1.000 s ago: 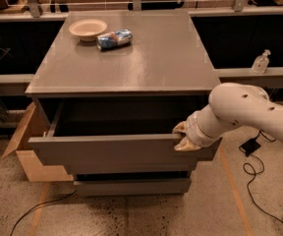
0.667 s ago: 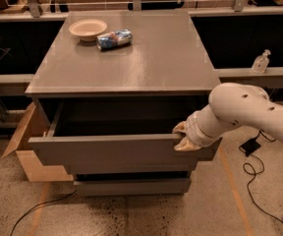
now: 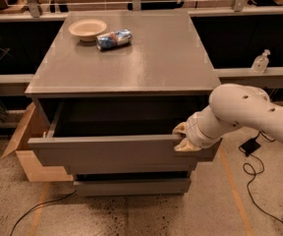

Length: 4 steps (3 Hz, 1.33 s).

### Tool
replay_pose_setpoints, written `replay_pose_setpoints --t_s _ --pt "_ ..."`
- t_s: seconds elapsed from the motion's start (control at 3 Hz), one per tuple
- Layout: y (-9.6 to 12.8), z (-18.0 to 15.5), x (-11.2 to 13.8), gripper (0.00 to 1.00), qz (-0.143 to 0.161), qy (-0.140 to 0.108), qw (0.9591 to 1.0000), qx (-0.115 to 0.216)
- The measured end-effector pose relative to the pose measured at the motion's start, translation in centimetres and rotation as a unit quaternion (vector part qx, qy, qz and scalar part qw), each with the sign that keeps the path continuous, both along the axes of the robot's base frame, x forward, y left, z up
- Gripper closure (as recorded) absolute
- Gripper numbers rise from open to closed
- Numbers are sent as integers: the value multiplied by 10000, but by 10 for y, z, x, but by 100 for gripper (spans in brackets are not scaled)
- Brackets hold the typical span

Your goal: Open top drawer

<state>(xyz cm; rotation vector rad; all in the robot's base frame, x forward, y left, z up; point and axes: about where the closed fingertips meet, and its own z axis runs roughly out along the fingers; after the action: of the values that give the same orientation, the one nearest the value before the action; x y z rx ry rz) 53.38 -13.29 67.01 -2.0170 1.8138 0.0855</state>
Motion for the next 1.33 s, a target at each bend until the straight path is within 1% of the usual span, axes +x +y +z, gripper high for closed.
replay_pose_setpoints --t_s 1.0,1.33 --pt "1 -1 -1 17 16 12 10000 -3" --pt "2 -2 -1 0 26 19 10000 -5"
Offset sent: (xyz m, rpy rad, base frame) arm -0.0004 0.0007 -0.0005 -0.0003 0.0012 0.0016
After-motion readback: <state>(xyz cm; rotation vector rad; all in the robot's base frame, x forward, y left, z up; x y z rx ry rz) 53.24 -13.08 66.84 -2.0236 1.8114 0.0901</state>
